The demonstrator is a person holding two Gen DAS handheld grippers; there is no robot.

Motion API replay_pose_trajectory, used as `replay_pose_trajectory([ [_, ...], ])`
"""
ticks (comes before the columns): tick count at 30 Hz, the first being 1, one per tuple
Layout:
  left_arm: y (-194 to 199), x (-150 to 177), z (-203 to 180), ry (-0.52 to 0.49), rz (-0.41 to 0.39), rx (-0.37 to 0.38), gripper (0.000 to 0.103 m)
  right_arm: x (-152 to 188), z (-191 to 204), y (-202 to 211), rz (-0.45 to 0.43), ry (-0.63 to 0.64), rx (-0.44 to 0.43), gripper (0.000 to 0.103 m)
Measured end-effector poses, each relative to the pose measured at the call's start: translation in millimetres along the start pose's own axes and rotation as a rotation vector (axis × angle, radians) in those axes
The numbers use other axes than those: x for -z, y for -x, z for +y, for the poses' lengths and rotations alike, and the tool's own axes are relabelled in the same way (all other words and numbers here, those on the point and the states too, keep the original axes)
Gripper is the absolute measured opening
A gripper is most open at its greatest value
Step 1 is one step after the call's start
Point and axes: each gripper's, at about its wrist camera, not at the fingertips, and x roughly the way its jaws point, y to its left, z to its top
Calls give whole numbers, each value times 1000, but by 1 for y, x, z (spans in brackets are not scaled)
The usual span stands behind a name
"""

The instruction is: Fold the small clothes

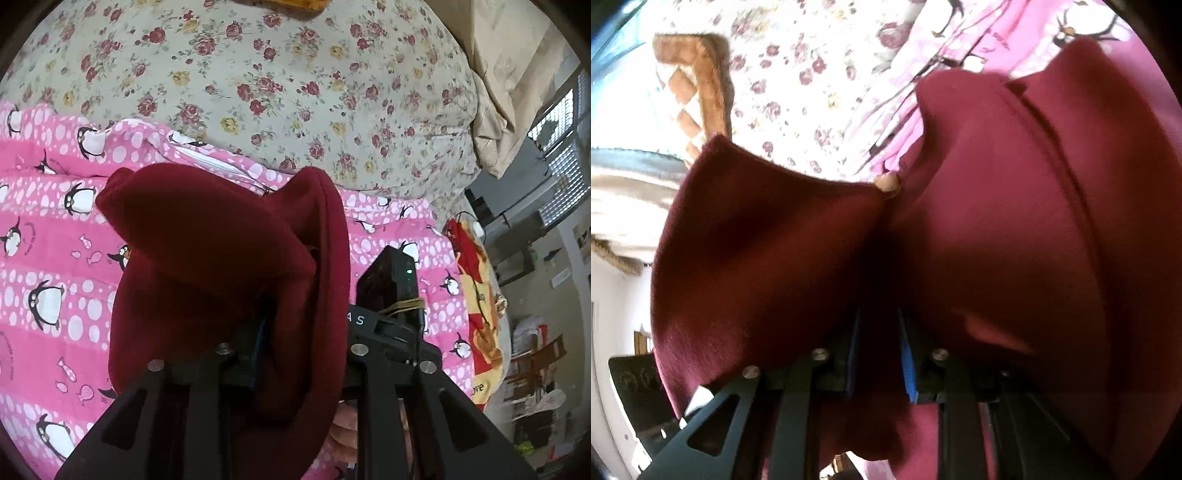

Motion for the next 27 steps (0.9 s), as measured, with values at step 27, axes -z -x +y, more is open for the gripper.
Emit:
replay_pose_trajectory([
  [27, 69, -24, 22, -9, -69, 57, 31, -2, -3, 13, -16, -16, 43, 23],
])
